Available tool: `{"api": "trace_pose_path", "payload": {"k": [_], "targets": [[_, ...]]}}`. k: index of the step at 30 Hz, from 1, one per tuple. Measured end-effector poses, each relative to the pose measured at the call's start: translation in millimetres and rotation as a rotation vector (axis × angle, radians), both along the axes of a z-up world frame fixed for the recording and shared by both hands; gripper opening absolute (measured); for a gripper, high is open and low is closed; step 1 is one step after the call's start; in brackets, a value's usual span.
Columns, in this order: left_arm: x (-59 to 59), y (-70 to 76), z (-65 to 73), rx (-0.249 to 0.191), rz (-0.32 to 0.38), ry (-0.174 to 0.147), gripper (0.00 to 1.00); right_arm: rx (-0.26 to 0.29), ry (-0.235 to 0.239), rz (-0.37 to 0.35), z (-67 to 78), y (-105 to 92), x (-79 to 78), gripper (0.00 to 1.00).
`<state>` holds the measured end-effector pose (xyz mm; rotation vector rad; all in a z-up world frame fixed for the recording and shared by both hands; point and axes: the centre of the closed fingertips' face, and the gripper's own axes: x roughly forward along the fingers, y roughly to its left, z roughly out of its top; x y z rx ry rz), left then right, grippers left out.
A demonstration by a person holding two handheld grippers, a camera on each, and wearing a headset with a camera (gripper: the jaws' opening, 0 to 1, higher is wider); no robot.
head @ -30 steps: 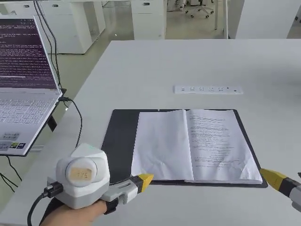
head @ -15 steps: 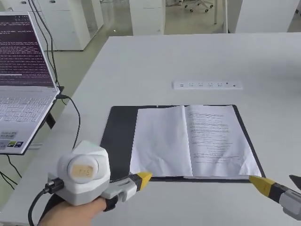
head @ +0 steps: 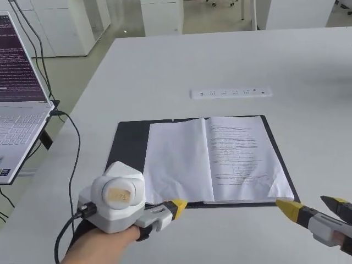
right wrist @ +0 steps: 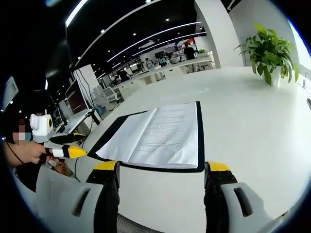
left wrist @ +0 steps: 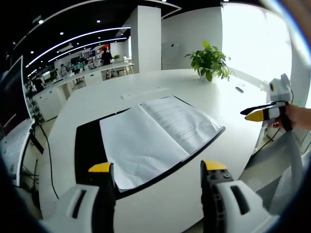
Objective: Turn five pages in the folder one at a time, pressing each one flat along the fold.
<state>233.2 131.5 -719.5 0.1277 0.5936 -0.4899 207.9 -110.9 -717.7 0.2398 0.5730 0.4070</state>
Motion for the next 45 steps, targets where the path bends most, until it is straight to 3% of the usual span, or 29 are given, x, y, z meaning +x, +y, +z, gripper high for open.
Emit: {"api": "trace_pose_path", "payload": {"k": [2, 11, 23, 35, 45], "targets": [[2.4, -10.9, -4.2, -0.002, -0.018, 0.012, 0.72, 0.002, 0.005, 0.006, -5.4, -1.4, 2.9, 0.7], [21.0, -72.4, -13.8, 0.012, -0.134, -0.002, 0.69, 0.009, 0.013, 0.008, -13.4, -4.3, 3.8, 0.69], [40.1, -130.5, -32.8, 0.014, -0.222, -0.004, 0.63, 0.045, 0.025, -0.008, -22.7, -7.1, 5.8, 0.66], [58.6, -166.5, -52.2, 0.024, -0.24, 0.01, 0.61, 0.068, 0.018, -0.014, -24.2, -7.3, 12.9, 0.65], [73.7, -187.8, -66.0, 0.005, -0.221, -0.012, 0.57, 0.089, 0.007, -0.019, -25.0, -6.8, 21.2, 0.63]]}}
